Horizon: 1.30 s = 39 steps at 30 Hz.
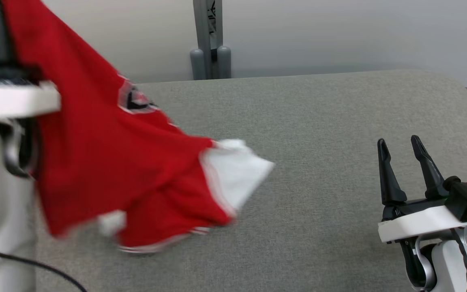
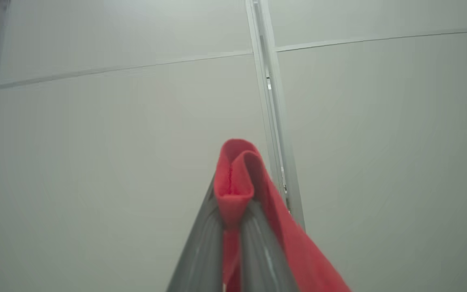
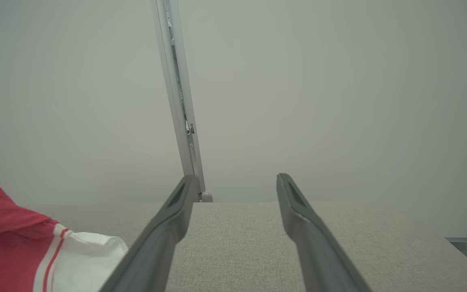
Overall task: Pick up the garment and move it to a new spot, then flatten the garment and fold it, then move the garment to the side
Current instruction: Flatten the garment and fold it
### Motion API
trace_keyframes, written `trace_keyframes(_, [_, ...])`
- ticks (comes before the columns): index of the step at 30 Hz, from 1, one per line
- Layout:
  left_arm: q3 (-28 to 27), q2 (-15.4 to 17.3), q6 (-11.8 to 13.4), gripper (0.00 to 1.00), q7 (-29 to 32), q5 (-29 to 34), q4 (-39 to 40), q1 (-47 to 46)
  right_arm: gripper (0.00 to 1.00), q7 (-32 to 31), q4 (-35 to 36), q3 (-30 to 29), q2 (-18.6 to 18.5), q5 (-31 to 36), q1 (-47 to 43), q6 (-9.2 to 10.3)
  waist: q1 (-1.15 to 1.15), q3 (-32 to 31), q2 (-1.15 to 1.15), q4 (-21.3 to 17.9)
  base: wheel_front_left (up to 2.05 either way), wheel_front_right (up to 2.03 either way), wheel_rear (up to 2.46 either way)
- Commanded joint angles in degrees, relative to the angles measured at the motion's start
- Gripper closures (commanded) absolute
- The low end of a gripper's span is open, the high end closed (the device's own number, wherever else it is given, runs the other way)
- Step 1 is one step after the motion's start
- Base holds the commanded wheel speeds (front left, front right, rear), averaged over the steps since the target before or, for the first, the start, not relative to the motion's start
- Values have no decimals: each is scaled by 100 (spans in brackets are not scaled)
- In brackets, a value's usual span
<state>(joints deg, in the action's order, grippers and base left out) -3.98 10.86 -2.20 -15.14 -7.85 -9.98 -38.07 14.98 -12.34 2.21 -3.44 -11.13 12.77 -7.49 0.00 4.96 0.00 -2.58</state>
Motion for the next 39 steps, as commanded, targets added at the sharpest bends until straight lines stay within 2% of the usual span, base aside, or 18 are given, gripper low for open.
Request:
trace_keyframes(1, [-136,83,45,100,-4,77,85,-319,0,26,7,-29,-9,-40,75,-1,0,3,0,-63,0,0,0])
trace_keyframes(3, [-235,115,44,100,-3,146,189,-666,0,27,26,-50,3,-46,70,-1,0,3,0,-113,0,0,0])
trace_keyframes(5, [-191,85,-70,100,-3,182,275,-948,0,27,30,-56,12,-57,59,-1,0,6,0,-169,0,0,0])
trace_keyframes(8, [163,-127,-272,100,-3,244,255,-1128,0,26,23,-62,23,-80,45,-1,0,13,0,-247,0,0,0])
trace_keyframes(11, [755,-421,-425,100,-3,242,76,-986,0,26,13,-80,31,-87,69,-1,0,37,0,-334,0,0,0])
trace_keyframes(15, [1752,-710,-504,100,-4,54,-357,-659,0,26,4,-60,40,-86,177,-1,0,140,0,-491,0,0,0])
trace_keyframes(17, [2276,-757,-524,100,-4,-70,-614,-478,0,27,15,-46,37,-94,261,-1,0,233,0,-593,0,0,0])
trace_keyframes(18, [2276,-757,-524,100,-4,-70,-614,-478,0,27,15,-46,37,-94,261,-1,0,233,0,-593,0,0,0])
trace_keyframes(21, [3067,-779,-522,100,-4,-475,-940,-251,0,26,18,52,40,-209,378,-2,0,397,0,-774,0,0,0])
trace_keyframes(27, [4466,-783,-170,100,-4,-1058,-1496,-233,0,26,35,247,41,-442,655,-1,0,759,0,-1190,0,0,0])
trace_keyframes(34, [5501,-786,249,98,-4,-1372,-1765,-467,0,26,89,409,40,-697,814,-1,0,1014,0,-1571,0,0,0])
trace_keyframes(35, [5622,-782,281,55,-4,-1420,-1839,-494,0,26,83,434,42,-721,811,-1,0,1024,0,-1601,0,0,0])
trace_keyframes(36, [5767,-785,270,4,-4,-1478,-1947,-504,0,27,76,445,41,-737,812,-2,0,1026,0,-1623,0,0,0])
trace_keyframes(37, [5895,-786,238,0,-4,-1529,-2037,-517,0,26,71,451,41,-748,807,-2,0,1024,0,-1635,0,0,0])
trace_keyframes(39, [6109,-780,219,0,-4,-1649,-2243,-583,0,26,58,438,42,-758,794,-1,0,1014,0,-1636,0,0,0])
